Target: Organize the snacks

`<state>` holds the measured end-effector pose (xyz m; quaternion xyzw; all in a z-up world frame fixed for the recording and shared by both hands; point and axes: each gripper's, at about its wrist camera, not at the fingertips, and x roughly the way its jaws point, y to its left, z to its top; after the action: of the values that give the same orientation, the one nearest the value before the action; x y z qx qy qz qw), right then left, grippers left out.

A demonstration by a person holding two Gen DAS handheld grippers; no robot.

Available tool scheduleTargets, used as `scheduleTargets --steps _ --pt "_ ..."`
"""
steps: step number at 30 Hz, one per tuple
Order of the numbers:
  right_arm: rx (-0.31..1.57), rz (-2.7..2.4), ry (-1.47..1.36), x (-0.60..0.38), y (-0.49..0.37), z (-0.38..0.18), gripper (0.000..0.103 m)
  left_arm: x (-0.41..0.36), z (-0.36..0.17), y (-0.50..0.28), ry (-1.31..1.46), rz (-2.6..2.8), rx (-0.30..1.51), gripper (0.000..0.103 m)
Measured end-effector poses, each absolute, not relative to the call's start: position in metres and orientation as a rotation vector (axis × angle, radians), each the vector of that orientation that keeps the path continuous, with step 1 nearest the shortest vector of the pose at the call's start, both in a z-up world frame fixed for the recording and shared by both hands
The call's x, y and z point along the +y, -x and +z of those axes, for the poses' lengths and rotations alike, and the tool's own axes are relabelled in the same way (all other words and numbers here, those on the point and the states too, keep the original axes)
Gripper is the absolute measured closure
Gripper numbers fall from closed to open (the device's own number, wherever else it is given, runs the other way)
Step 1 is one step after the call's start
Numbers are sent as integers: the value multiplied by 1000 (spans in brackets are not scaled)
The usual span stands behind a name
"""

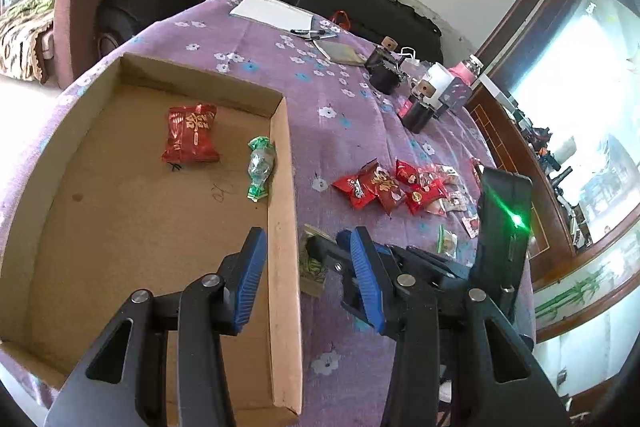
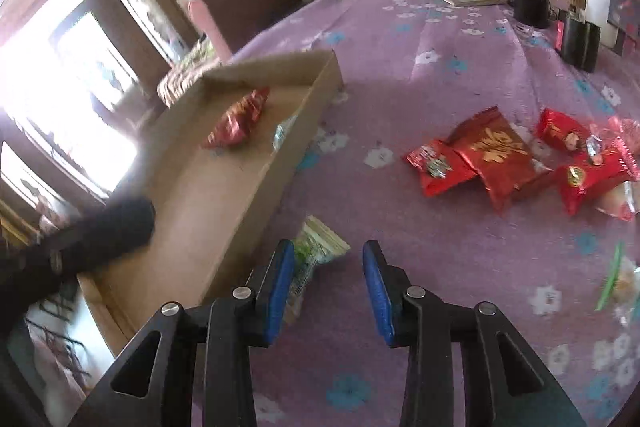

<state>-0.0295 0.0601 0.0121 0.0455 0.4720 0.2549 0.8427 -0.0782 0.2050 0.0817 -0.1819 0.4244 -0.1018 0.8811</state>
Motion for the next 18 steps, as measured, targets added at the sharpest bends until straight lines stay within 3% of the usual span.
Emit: scheduleTargets --steps 4,7,13,14,17,18 --pt "1007 519 -24 78 33 7 69 205 86 79 384 -203 873 61" --pt "1011 520 36 79 42 11 84 199 86 79 378 -214 879 61" --pt "977 342 118 23 57 14 83 171 81 76 341 -286 912 61" --pt "980 328 110 12 58 16 79 164 79 75 335 -300 921 61" --pt "948 385 -45 -36 65 33 79 146 73 72 315 -337 951 61" --pt "926 389 -91 -51 67 39 73 140 71 72 304 -346 959 61"
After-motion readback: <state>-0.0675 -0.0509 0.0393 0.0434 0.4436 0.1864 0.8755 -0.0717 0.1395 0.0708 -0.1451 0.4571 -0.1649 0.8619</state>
